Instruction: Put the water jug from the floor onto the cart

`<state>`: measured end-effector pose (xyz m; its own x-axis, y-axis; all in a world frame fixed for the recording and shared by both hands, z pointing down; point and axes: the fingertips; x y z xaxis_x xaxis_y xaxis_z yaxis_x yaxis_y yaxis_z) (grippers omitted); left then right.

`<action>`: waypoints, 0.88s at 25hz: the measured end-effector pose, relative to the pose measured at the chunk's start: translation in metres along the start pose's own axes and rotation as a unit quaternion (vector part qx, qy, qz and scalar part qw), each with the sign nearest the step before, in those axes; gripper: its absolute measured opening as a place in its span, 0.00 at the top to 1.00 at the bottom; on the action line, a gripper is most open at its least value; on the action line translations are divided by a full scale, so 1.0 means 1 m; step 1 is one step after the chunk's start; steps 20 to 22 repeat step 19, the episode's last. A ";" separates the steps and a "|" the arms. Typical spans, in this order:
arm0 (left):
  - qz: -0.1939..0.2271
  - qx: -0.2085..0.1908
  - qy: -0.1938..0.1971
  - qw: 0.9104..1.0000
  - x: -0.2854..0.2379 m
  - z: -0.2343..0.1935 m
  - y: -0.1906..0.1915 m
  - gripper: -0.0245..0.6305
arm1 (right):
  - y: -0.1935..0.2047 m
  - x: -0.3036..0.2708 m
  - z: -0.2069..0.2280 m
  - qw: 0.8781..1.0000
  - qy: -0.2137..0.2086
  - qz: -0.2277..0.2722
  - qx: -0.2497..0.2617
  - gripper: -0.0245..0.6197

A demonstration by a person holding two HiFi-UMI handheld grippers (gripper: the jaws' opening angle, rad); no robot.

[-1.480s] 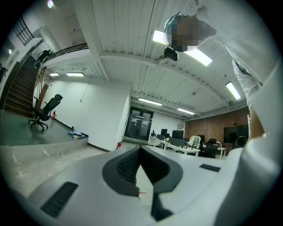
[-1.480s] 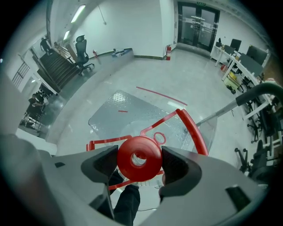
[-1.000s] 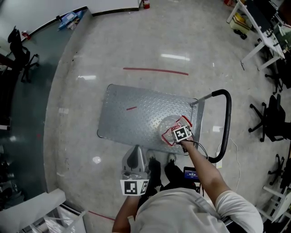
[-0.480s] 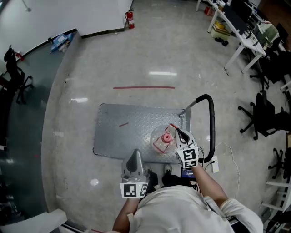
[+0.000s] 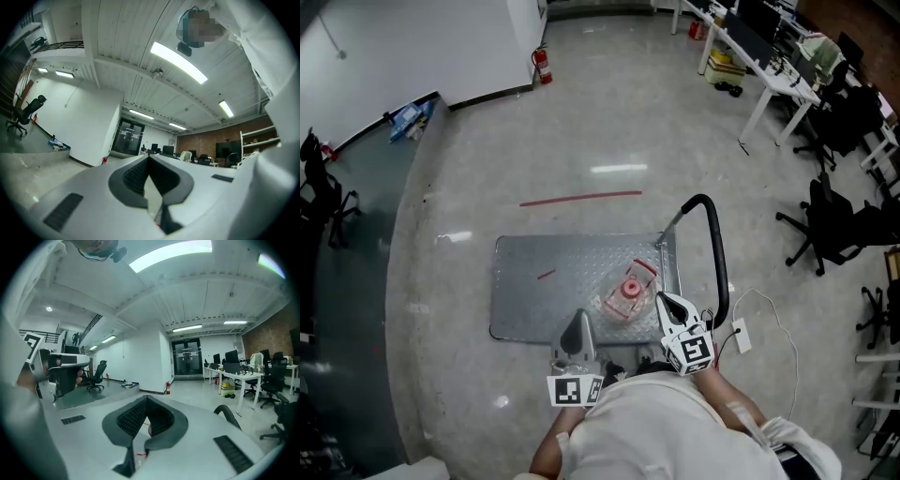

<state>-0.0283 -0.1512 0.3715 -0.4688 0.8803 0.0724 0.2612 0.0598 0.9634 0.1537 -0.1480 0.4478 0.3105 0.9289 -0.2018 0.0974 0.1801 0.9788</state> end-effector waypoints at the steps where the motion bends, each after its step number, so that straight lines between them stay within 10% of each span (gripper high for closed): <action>1: 0.002 -0.002 0.002 1.000 -0.002 0.000 -0.001 0.96 | -0.002 -0.001 0.000 1.000 0.000 0.003 0.002 0.94; 22: -0.003 -0.001 0.014 1.000 -0.007 0.010 0.005 0.96 | -0.004 -0.001 -0.001 1.000 -0.008 0.015 0.001 0.94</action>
Point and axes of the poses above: the fingertips, and each gripper's own axes: x backward along the fingers, z to its right, y out of its underside, and after that the axes turned 5 degrees about x, right-handed
